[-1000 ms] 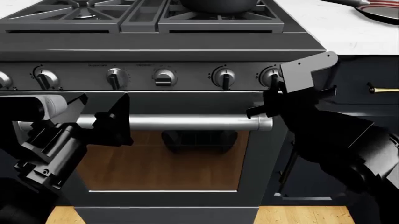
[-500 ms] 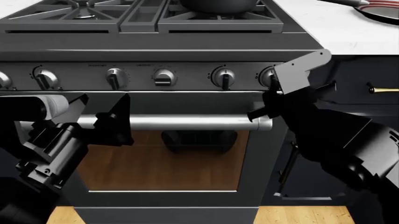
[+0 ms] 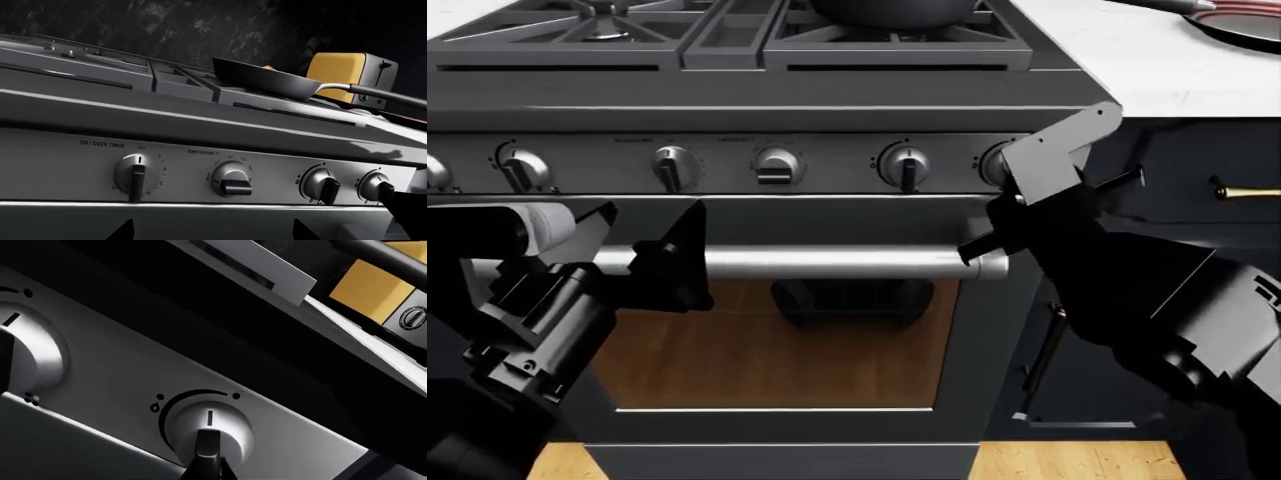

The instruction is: Pick the croissant and place it on the pan. Then turn on the stove to warm the croissant.

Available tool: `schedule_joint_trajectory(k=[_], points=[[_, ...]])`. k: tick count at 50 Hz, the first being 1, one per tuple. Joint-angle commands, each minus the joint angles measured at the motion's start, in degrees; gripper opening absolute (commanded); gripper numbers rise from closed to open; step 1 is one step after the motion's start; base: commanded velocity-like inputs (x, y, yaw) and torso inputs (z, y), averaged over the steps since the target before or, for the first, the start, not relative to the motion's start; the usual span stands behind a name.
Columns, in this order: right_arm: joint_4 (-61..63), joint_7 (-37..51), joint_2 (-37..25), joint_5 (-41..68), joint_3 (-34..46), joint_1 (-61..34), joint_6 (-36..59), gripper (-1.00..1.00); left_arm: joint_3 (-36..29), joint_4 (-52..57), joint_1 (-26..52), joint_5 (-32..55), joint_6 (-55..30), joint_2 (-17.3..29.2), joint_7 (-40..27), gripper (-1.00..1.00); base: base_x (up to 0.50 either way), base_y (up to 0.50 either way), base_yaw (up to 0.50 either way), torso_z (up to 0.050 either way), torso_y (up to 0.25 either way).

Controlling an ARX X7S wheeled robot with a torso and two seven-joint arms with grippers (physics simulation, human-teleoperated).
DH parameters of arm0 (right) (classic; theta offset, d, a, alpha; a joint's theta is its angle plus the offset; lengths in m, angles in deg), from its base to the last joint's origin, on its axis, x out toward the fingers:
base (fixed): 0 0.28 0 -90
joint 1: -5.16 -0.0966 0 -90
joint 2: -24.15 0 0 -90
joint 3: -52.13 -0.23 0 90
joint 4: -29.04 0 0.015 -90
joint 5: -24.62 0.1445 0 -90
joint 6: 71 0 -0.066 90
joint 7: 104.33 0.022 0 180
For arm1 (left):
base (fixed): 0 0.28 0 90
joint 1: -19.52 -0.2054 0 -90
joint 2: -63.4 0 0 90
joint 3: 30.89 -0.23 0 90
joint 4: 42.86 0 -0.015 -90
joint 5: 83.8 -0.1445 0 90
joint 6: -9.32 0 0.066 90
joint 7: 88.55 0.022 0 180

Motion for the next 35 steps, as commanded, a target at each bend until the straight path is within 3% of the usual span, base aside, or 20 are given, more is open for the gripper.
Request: schedule_joint_trajectory(k=[1, 10, 11, 35], points=[[1.59, -3.06, 1.57, 3.73, 1.11, -0.54, -1.84, -1.00, -0.11, 0.03, 0.09, 0.04, 0.07, 0.08, -0.13, 1.00, 0.00, 0.00, 0.00, 0.000, 0.000], [1.79, -2.07, 1.32, 5.78, 0.02, -0.24, -0.93, -1.00, -0.41, 0.08, 0.38, 0.16, -0.05, 0.11, -0.27, 1.00, 0.00, 0.00, 0.00, 0.000, 0.000], [1.79, -1.91, 1.30, 6.24, -0.19, -0.22, -0.70, 1.00, -0.41, 0.09, 0.38, 0.16, -0.05, 0.13, -0.28, 1.00, 0.00, 0.00, 0.00, 0.000, 0.000], [7.70, 4.16, -1.27, 8.21, -2.72, -0.54, 0.77, 1.00, -0.41, -0.30, -0.08, 0.21, 0.50, 0.06, -0.03, 1.00, 0.00, 0.00, 0.00, 0.000, 0.000]])
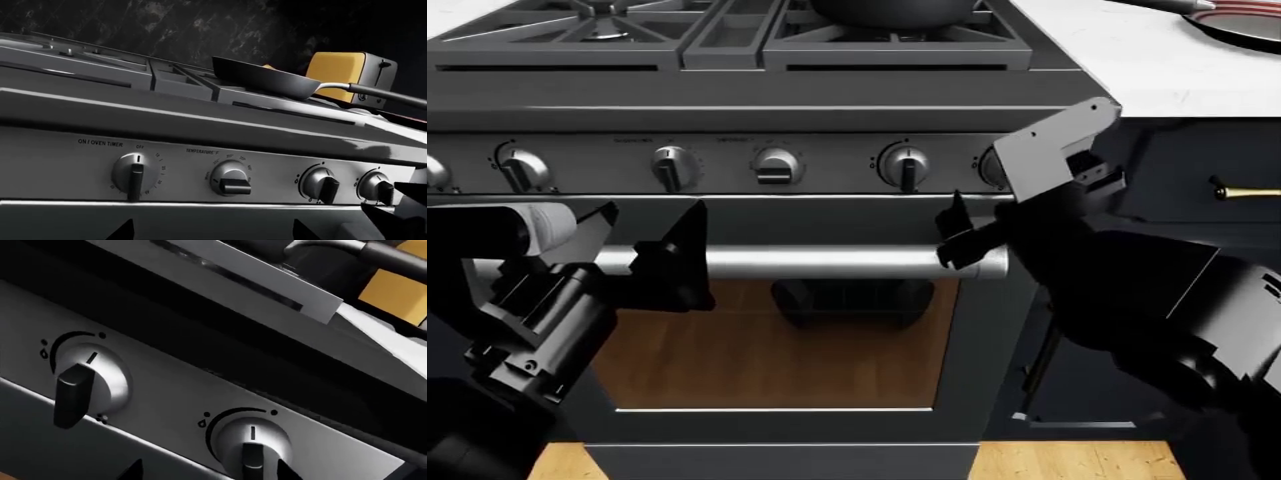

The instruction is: Pick the croissant and place it on the pan. Then turn on the stove to warm the croissant.

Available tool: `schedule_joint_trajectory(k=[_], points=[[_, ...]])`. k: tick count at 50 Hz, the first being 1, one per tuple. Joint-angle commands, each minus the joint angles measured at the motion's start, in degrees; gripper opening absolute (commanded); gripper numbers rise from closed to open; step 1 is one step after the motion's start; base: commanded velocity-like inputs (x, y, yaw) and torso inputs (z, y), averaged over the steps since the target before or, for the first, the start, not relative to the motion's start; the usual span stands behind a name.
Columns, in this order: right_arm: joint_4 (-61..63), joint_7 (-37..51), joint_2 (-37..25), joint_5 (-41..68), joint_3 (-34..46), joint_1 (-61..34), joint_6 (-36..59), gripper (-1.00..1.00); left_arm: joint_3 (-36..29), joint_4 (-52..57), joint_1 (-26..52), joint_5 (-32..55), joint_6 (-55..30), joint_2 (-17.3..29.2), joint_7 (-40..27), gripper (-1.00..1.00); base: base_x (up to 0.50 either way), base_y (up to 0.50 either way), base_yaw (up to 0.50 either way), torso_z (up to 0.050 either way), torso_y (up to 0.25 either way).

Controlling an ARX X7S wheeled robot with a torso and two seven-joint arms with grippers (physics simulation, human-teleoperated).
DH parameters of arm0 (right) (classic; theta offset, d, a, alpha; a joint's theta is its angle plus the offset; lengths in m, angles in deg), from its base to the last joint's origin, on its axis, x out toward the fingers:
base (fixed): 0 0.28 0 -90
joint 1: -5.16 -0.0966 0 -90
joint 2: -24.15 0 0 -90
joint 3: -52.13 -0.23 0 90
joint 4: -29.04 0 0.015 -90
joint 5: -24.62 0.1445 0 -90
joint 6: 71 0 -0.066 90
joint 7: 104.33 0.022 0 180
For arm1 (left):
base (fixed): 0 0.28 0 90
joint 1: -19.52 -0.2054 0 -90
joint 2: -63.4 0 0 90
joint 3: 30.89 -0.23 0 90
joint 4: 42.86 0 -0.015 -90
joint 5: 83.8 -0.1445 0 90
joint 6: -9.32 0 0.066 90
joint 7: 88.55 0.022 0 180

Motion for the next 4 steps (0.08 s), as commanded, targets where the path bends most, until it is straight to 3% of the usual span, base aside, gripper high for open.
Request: schedule_joint_trajectory(k=[1, 4], points=[[4.04, 3.31, -1.53, 1.41, -1.33, -0.35, 0.76, 1.00, -0.10, -0.19, -0.13, 0.00, 0.22, -0.10, 0.10, 1.00, 0.00, 0.00, 0.00, 0.000, 0.000], [5.22, 4.32, -2.06, 1.83, -1.71, -0.39, 1.10, 1.00, -0.10, -0.17, -0.20, 0.05, 0.29, -0.11, 0.15, 1.00, 0.00, 0.00, 0.00, 0.000, 0.000]])
